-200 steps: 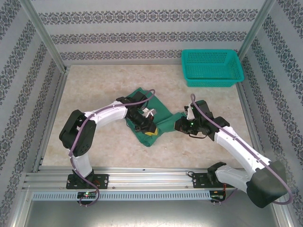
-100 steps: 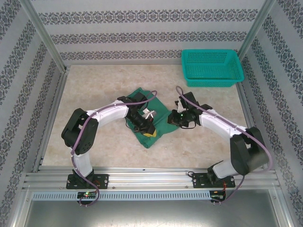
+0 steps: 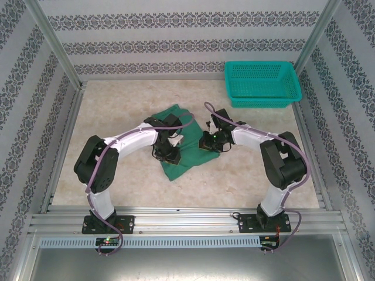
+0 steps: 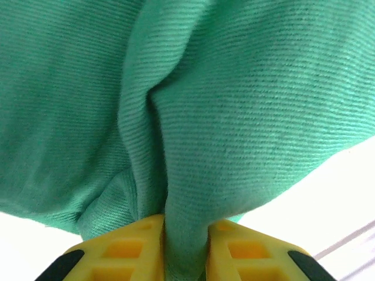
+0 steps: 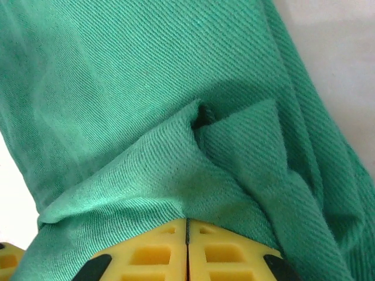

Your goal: Roll up the long pants

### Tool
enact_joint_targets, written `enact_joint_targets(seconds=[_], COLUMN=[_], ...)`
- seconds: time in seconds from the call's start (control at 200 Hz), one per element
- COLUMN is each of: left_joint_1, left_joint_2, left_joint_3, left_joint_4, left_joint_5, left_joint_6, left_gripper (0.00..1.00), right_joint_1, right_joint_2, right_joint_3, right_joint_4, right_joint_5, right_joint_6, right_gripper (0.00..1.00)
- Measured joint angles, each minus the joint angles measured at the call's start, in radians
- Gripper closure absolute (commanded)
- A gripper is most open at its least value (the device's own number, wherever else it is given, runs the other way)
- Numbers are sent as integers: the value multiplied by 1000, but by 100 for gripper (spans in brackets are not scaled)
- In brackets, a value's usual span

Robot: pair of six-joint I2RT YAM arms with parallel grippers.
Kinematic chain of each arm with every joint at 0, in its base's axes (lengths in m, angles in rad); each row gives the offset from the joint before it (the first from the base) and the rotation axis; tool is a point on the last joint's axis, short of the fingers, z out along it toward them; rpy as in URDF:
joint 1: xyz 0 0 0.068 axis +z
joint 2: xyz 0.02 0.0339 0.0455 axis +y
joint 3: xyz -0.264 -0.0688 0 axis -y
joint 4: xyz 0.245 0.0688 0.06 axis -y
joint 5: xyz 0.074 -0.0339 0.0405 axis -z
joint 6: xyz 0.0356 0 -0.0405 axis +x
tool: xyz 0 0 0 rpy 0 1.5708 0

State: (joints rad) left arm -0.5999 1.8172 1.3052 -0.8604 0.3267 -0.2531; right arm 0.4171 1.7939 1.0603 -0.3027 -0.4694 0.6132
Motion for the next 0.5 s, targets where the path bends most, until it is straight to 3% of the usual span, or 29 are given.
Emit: enact_joint_targets(seconds=[0.23, 0.39, 0.5], left_joint_1=[-34, -202, -304], left_joint_2=[-66, -219, -253], left_joint_3=[-5, -79, -136], left_joint_4=[2, 13, 47], left_joint_5=[-199, -394, -452], left_joint_6=[30, 92, 119], left_gripper=[69, 63, 55], right_joint_1=[5, 4, -1], right_joint_2=[51, 53, 52], right_joint_3=[28, 28, 24], right_joint_4=[35, 38, 40], right_joint_5=[-18, -19, -20], right_joint_6=[0, 0, 0], right_gripper=[93, 93, 93])
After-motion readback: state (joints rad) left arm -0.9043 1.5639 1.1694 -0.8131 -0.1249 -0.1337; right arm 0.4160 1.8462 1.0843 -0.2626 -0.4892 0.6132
